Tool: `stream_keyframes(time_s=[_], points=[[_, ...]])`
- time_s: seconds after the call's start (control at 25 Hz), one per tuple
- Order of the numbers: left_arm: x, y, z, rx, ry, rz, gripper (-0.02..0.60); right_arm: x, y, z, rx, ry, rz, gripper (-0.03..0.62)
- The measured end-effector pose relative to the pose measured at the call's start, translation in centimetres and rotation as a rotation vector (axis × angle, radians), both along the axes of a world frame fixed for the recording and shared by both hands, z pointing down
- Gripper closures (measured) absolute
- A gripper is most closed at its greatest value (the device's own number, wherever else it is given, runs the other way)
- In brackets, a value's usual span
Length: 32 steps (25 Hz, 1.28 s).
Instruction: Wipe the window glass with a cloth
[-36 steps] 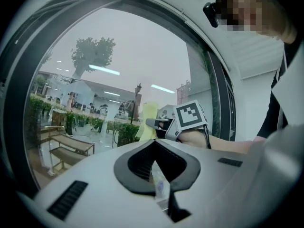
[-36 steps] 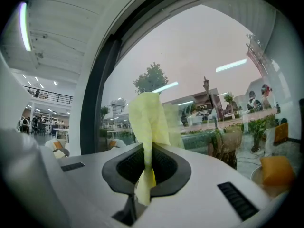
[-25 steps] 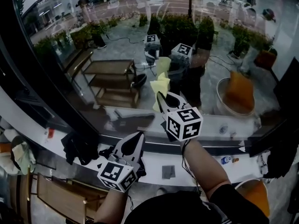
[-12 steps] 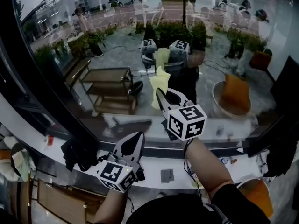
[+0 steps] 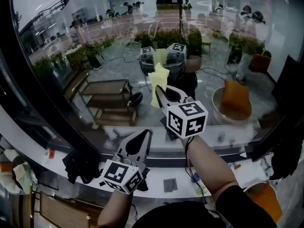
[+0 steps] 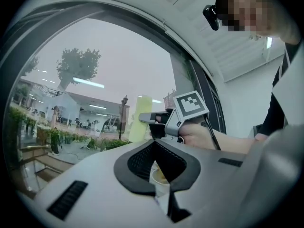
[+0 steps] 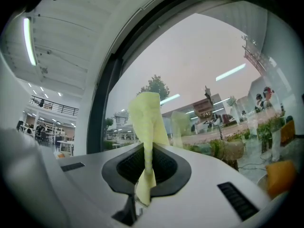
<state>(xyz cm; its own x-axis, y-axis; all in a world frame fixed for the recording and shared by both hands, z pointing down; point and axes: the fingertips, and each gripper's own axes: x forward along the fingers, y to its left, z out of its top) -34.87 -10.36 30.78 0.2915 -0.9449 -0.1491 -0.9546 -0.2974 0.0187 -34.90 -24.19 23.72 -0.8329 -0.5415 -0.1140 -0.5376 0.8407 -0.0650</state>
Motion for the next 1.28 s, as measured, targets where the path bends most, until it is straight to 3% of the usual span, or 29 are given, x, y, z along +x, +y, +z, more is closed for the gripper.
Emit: stream_keyframes(time_s=[0.72, 1.08, 1.28], points=[[1.4, -1.1, 1.5, -0.041, -0.001, 0.025, 0.583, 0.4, -4.0, 1.4, -0.013, 0.059, 0.093, 0.556], [4.2, -2.7, 1.9, -0.055, -0.003, 0.088, 0.583, 5.2, -5.3, 0.9, -0.028, 0.032, 0.133, 0.556], [7.6, -4.0, 1.9, -0.064, -0.004, 0.138, 0.583, 9.3, -6.5, 0.9, -0.034, 0.024, 0.164, 0.556]])
